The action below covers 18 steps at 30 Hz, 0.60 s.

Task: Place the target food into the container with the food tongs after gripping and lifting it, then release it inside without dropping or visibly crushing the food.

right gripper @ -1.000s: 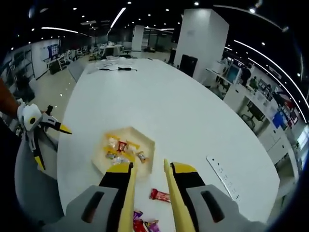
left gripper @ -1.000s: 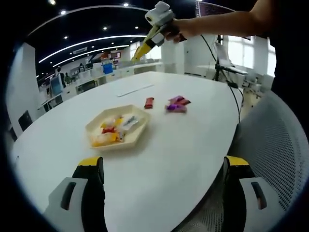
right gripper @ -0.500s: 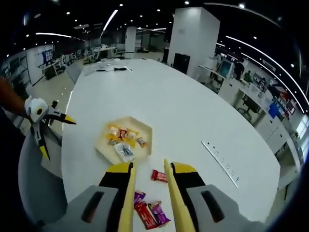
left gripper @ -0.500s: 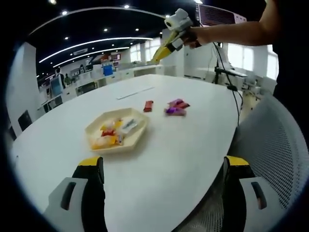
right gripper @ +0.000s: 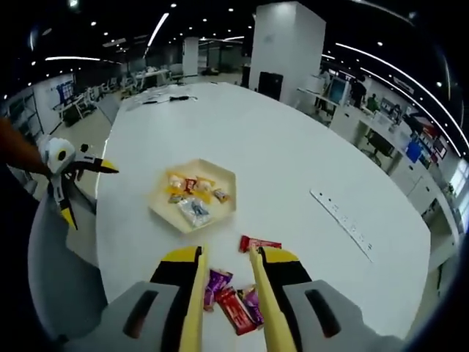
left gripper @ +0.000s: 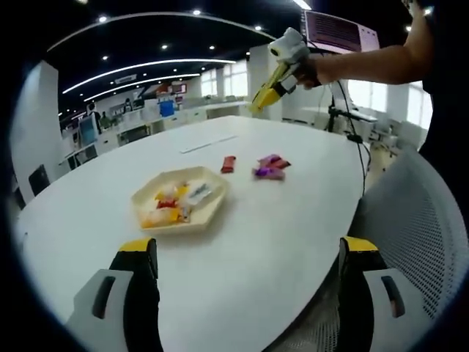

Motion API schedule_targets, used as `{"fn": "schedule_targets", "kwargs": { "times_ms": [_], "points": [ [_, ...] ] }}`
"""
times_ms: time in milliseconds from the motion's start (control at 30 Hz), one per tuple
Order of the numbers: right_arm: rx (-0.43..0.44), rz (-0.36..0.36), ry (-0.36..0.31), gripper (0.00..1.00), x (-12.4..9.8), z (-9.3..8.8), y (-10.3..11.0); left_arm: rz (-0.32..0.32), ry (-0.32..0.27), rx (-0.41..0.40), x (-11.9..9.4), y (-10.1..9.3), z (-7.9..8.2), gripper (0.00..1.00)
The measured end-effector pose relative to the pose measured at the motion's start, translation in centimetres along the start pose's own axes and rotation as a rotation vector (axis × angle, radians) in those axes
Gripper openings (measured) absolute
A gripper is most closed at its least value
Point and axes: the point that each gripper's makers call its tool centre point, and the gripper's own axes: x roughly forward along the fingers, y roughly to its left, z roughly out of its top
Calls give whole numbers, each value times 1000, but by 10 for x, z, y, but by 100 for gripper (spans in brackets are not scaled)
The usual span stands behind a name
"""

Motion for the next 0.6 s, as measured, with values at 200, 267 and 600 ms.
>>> {"fn": "schedule_targets", "kwargs": {
  "times_ms": [200, 267, 600],
  "points": [
    [39, 1, 16, 30, 8, -20, 4, 14, -18, -29, -2, 5, 3, 99],
    [41, -2, 23, 30, 11, -26, 4, 11, -17, -34, -1, 4, 3, 99],
    [104, -27, 50, 30, 29, -50, 8, 10, -60, -10, -5, 2, 12, 99]
  ]
}}
